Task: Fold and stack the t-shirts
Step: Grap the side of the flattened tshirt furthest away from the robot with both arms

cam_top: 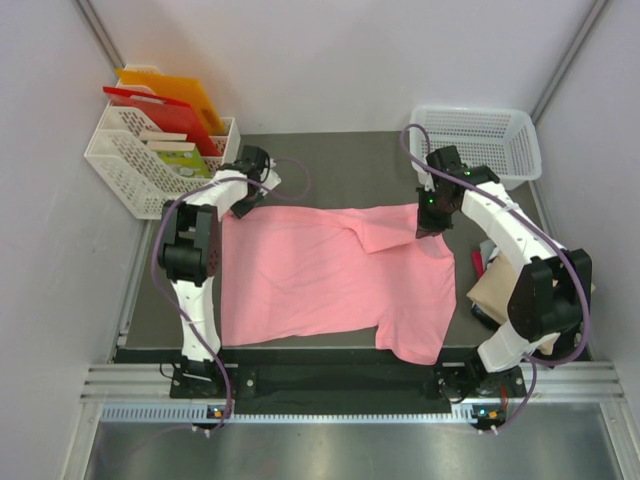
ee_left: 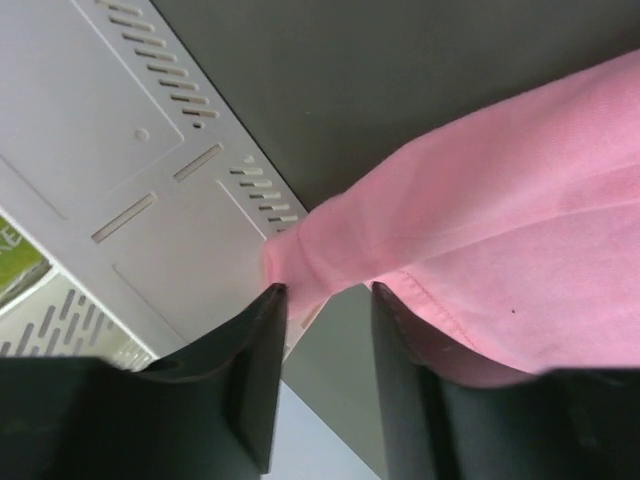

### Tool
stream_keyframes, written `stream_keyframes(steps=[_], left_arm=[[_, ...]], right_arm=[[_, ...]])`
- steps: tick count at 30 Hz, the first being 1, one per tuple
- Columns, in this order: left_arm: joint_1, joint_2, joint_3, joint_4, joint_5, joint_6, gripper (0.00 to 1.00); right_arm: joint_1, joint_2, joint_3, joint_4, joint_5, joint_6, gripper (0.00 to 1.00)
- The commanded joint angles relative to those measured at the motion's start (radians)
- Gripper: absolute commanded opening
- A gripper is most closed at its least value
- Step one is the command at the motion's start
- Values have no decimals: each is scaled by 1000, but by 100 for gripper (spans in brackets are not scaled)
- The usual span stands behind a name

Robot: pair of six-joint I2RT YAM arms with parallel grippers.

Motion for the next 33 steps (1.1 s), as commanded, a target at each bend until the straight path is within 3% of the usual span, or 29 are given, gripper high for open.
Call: stream_keyframes(steps=[1, 6, 13, 21, 27, 33], left_arm=[[6, -35, -40, 64, -29, 27, 48], [15, -26, -43, 76, -37, 33, 48], [26, 0, -14, 87, -43, 42, 38], [34, 8, 0, 94, -40, 53, 13], [38, 8, 8, 96, -38, 52, 1], [38, -3, 20, 88, -27, 41, 0]], right_arm=[[-9, -48, 5, 17, -2, -4, 0], [-9, -48, 7, 17, -8, -3, 0], [-9, -56, -1, 15, -4, -3, 0], [-14, -65, -10, 17, -2, -3, 0], [-16, -68, -10, 18, -2, -6, 0], [-20, -77, -6, 12, -1, -6, 0]])
